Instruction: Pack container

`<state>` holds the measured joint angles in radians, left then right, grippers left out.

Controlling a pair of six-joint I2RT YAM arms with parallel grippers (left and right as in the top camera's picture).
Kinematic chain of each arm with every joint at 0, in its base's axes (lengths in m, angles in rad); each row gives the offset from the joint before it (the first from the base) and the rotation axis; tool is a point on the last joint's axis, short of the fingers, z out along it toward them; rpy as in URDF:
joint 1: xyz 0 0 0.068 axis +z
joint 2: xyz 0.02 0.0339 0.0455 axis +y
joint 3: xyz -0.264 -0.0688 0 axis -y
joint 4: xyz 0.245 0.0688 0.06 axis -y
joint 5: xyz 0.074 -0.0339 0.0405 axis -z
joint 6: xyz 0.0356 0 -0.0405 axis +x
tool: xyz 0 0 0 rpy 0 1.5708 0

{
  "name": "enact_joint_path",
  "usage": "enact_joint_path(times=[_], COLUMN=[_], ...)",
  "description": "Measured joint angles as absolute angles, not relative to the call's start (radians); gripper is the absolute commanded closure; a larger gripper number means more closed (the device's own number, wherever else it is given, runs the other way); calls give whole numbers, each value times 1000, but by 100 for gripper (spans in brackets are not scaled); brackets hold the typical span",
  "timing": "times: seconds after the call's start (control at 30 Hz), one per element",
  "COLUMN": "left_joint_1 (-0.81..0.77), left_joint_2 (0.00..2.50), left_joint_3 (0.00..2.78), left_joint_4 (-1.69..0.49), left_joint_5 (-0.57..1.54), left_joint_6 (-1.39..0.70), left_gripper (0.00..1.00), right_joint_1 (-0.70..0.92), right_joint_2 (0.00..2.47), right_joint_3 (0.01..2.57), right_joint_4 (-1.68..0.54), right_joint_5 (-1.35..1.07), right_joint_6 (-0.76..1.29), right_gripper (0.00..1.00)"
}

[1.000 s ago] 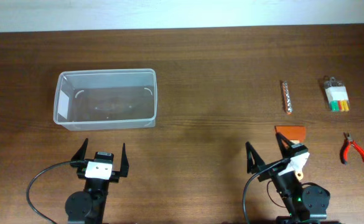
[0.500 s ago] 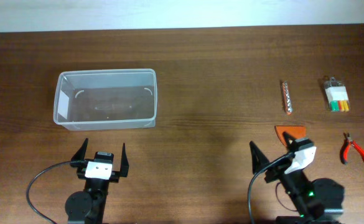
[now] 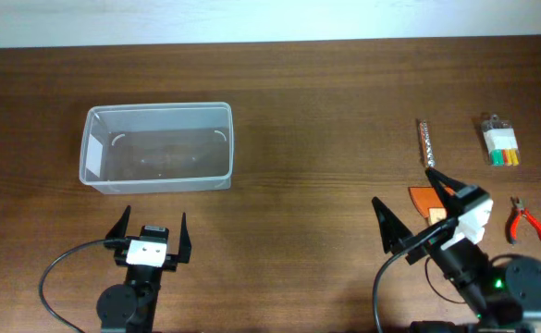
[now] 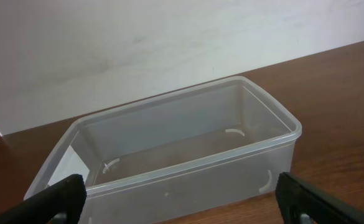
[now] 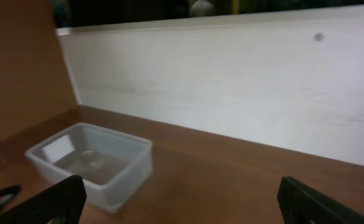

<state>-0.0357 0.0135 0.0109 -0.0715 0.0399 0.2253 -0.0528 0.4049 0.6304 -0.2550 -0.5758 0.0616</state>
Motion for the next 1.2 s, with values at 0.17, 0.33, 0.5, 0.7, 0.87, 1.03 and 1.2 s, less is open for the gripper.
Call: enact_joint_path(times=[0.17, 0.33, 0.5, 0.7, 0.87, 1.03, 1.2], left_joint_1=[-36, -36, -36, -36, -36, -36, -36], left_joint_2=[14, 14, 14, 14, 14, 14, 14], left_joint_3=[11, 11, 11, 11, 11, 11, 11], left_joint_4=[-72, -72, -72, -72, -72, -72, -72], left_joint_5=[40, 40, 40, 40, 40, 40, 40], left_joint_6=[226, 225, 226, 226, 226, 226, 226], left_gripper=[1, 1, 1, 1, 1, 1, 1], right_joint_1=[-37, 135, 453, 661, 644, 595, 589], right_joint_2=[594, 845, 1119, 1407, 1503, 1517, 1517], right_joint_3=[775, 1036, 1276, 1444, 1549, 1673, 1705], right_joint_4=[-266, -402, -636, -881, -993, -1123, -1194], right_joint_5=[-663, -635, -307, 65, 72, -2, -65], right_joint_6=[77, 16, -91, -142, -136, -115, -107], right_gripper=[1, 1, 1, 1, 1, 1, 1])
